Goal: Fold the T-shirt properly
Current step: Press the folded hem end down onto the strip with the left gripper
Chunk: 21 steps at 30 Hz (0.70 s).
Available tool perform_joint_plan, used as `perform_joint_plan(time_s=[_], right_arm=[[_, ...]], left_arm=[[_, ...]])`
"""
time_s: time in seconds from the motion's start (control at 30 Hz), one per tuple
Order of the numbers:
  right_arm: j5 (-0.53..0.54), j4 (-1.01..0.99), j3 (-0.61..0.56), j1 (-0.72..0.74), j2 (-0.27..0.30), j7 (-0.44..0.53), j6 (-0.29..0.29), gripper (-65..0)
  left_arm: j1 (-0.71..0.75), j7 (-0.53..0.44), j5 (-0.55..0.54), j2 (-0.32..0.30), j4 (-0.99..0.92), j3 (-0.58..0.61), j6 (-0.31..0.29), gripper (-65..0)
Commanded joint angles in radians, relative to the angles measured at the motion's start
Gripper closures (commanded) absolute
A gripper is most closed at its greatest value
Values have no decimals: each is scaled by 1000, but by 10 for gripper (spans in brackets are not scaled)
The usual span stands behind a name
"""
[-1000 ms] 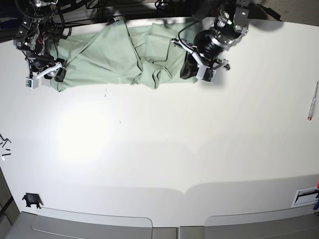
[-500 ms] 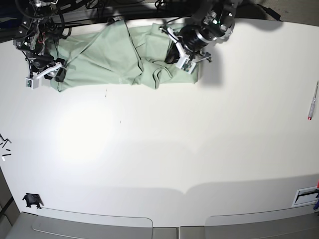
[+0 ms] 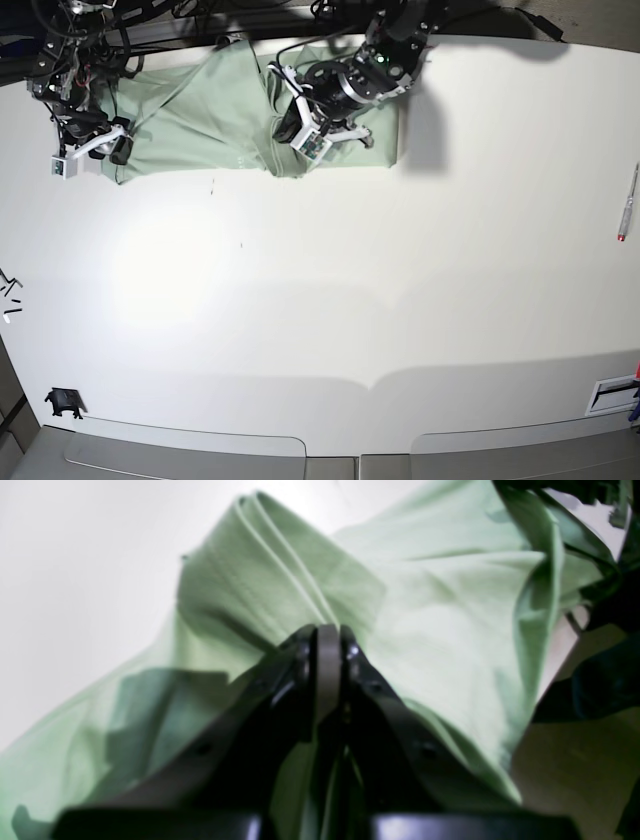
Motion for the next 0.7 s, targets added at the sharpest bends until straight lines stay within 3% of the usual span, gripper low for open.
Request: perform_joint_plan(time_s=[0.0,0.13,0.27,0.4,0.67], right_arm=[[2,4,4,0,13,-23,-3,-278],[2,4,4,0,13,-23,-3,-278],[2,4,4,0,13,-23,-3,-278],[3,4,4,1,13,-23,-3,-278],[2,4,4,1,14,-18,-3,-278]], left_arm=[[-8,-17,-14,14,27,8,-18,0],[-4,100,-16,6,134,6,-106,0],[12,189,-16,-56,309,3,-100,0],[58,183,-5,-108,356,-32,-13,0],[114,77,0,-113,221,-93,-10,0]])
